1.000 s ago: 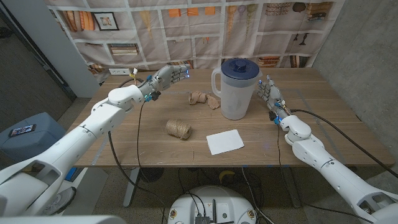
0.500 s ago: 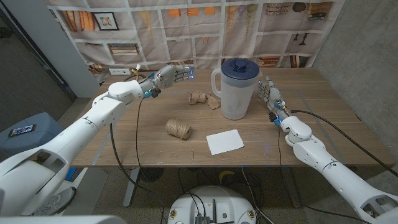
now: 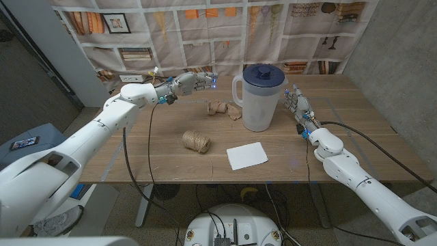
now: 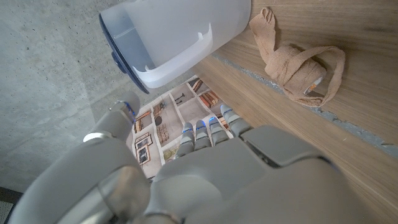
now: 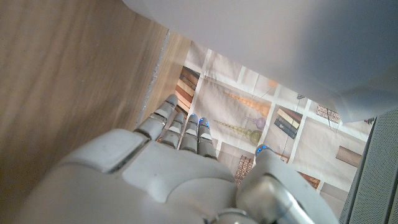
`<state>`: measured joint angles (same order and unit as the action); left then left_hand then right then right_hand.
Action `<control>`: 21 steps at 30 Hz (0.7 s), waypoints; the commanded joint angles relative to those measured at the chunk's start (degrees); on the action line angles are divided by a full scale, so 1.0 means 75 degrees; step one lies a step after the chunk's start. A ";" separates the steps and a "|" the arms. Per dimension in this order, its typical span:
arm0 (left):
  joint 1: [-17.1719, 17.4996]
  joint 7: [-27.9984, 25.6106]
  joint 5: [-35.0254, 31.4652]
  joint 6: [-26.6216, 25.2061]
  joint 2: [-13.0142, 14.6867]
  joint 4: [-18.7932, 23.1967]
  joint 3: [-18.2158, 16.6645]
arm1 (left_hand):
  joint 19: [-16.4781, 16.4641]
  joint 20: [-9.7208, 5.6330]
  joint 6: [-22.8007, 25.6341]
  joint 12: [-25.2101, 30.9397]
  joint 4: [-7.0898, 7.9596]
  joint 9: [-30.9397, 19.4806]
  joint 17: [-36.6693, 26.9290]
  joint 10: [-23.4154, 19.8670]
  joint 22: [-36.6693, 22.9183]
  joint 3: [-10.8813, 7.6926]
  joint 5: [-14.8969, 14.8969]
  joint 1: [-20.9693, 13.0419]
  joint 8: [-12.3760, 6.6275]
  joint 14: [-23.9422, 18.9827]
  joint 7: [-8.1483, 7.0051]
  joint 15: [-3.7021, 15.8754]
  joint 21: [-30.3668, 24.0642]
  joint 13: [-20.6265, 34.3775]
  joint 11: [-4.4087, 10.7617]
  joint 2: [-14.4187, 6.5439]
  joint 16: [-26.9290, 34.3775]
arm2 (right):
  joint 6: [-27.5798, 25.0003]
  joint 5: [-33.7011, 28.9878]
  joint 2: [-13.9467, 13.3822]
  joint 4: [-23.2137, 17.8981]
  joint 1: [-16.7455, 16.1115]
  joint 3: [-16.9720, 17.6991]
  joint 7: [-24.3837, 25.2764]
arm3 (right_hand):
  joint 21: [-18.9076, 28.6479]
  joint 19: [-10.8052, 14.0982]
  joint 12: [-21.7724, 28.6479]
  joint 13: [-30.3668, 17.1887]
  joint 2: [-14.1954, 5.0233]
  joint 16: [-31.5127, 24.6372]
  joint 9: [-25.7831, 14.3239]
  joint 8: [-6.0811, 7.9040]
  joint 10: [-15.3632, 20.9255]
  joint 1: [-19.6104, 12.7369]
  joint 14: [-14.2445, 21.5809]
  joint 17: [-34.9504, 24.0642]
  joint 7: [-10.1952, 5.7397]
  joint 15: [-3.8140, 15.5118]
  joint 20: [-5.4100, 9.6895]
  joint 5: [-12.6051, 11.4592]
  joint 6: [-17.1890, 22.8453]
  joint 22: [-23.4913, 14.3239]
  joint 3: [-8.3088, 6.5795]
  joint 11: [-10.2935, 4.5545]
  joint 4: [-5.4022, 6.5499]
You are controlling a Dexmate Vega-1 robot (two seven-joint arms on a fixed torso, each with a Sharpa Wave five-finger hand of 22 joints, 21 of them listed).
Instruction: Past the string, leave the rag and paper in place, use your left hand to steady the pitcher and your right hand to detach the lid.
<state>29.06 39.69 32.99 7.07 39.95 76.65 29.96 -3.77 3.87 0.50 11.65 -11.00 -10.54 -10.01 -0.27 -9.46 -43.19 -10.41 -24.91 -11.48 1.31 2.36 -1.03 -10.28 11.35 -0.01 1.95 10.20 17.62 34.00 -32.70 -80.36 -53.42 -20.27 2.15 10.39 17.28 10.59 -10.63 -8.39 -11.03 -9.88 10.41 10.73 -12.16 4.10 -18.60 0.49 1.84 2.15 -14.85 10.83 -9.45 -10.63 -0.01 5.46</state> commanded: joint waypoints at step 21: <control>-0.1745 0.1805 -0.0498 0.0592 -0.1229 -0.2689 0.0888 | 0.0450 0.0067 -0.0222 -0.0050 0.0001 -0.0041 -0.0034 0.0352 -0.0022 -0.0125 0.0017 -0.0580 -0.0024 0.0353 -0.0065 0.0057 0.0033 0.0027 0.0102 0.0217 -0.0002 | -0.0033 -0.0107 0.0045 -0.0052 -0.0041 0.0004 0.0254 | 0.0046 -0.0023 0.0053 -0.0022 0.0048 -0.0052 -0.0022 0.0046 0.0012 0.0016 -0.0005 0.0040 -0.0075 -0.0040 -0.0077 -0.0021 0.0014 -0.0024 -0.0074 0.0017 0.0002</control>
<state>17.94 50.42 30.13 10.45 33.00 59.96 35.28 -0.84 4.39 -0.66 11.43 -10.94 -10.53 -10.00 1.76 -9.46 -43.59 -10.41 -28.44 -11.48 3.60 1.82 -0.91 -9.95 11.34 0.18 3.35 10.21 17.38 33.27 -32.43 -80.34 -53.18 -20.32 3.43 10.39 17.07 10.59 -10.64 -8.39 -11.02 -9.88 10.41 10.74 -12.16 4.10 -18.34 0.49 1.84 1.94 -14.85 10.83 -9.45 -10.62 -0.01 5.46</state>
